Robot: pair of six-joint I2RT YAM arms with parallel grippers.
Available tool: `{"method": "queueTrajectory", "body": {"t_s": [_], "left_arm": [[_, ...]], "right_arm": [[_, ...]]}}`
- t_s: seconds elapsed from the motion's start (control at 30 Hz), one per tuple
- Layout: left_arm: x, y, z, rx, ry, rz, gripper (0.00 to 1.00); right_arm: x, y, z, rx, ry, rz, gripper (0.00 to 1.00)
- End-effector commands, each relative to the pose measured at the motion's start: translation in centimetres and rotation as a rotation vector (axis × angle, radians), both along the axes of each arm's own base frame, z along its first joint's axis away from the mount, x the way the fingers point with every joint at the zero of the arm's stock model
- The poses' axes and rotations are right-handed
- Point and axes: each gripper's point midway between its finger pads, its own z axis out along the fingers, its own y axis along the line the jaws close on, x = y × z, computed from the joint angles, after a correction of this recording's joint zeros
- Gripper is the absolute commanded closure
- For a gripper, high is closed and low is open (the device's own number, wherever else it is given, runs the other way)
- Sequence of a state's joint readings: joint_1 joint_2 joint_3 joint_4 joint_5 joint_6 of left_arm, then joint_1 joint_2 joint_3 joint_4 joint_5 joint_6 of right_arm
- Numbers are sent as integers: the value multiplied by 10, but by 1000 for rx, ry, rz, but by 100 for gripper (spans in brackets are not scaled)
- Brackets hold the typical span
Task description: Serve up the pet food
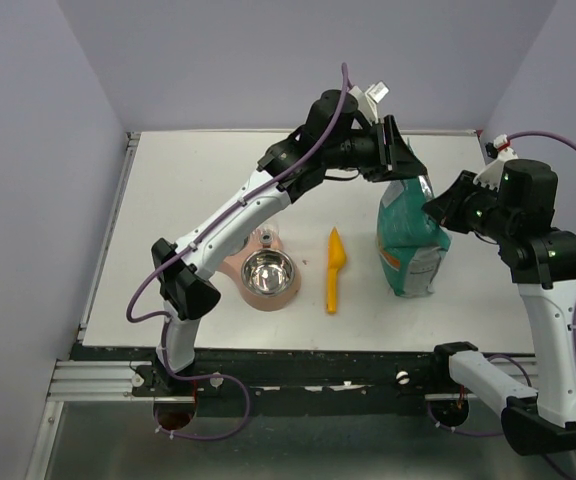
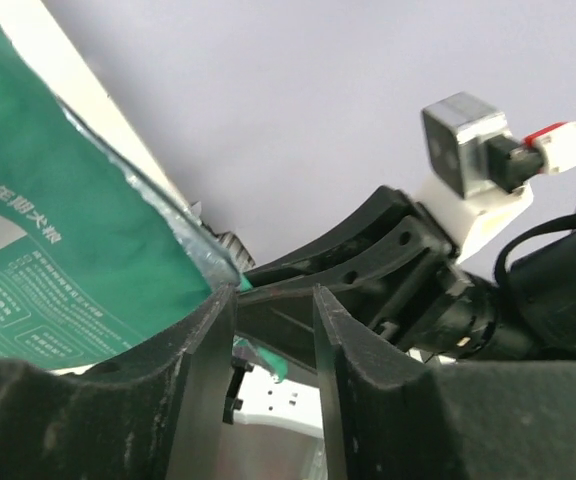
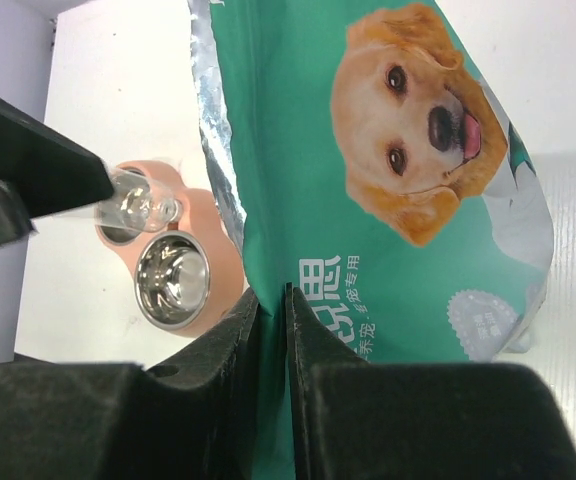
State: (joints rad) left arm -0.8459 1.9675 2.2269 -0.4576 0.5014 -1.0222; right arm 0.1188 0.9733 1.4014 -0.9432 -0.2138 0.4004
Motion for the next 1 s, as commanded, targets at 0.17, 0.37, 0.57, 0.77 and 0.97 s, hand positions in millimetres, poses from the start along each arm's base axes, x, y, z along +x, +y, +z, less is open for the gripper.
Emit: {"method": "queueTrajectory", "body": {"t_s": [0.17, 0.37, 0.57, 0.77, 0.97], "left_arm": [[21, -3, -21, 36, 133, 140, 70], [23, -13, -22, 3, 163, 158, 56], [27, -19, -38, 38, 193, 169, 73], [28, -24, -39, 37, 193, 166, 75], [25, -29, -47, 55, 203, 158, 77]], "right_arm": [[-10, 4, -9, -5, 52, 34, 79], [-9, 5, -6, -3, 50, 39, 79], [-6, 6, -3, 0, 45, 44, 79], [-6, 6, -2, 5, 50, 41, 79], [-3, 8, 3, -6, 48, 56, 76]]}}
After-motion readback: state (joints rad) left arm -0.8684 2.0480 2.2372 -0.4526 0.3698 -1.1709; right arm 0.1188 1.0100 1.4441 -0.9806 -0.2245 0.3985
